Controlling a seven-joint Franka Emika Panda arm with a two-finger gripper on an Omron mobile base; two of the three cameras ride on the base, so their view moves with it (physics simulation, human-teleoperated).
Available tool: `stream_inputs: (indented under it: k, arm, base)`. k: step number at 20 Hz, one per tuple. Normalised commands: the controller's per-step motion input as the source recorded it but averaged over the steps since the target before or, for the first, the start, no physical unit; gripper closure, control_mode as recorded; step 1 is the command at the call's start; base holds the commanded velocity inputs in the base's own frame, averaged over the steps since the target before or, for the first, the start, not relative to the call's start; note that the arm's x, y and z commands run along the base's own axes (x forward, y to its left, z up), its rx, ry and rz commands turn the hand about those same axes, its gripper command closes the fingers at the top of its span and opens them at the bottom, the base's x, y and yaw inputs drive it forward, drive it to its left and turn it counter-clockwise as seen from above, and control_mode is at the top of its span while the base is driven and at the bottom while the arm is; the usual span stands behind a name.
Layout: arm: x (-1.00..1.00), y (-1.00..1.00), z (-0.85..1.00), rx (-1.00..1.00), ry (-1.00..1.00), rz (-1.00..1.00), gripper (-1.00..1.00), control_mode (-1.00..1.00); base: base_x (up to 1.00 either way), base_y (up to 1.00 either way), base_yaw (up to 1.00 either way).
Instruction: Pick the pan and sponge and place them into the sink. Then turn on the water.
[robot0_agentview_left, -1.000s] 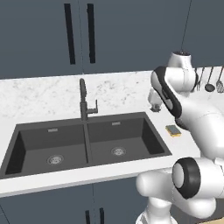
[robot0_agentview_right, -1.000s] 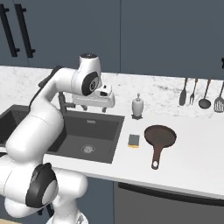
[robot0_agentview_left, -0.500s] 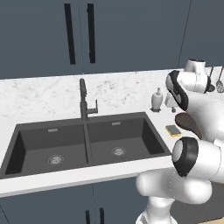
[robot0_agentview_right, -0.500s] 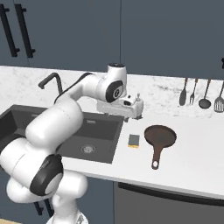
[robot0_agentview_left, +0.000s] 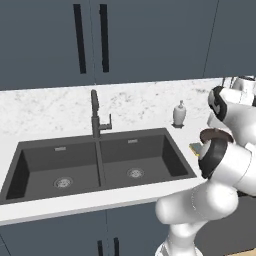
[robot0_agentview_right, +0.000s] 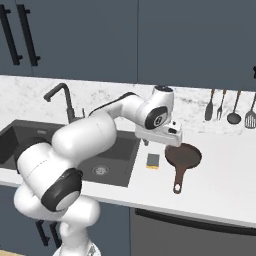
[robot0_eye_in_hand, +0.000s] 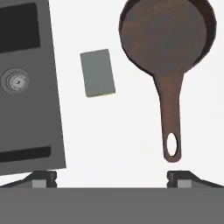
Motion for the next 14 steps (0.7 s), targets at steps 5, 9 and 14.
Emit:
stream_inputs:
  k: [5,9,14]
  arm:
    - [0.0,-0.54,-0.4,-0.09,0.0,0.04,-1.0,-1.0]
    - [0.04,-0.56,-0.37,-0.02,0.0,0.03,-1.0,-1.0]
    - [0.28,-0.51,-0.47,0.0,0.02,0.05,-1.0,-1.0]
  base:
    - [0.0,0.0,0.0]
    - [0.0,0.0,0.0]
    - [0.0,0.0,0.0]
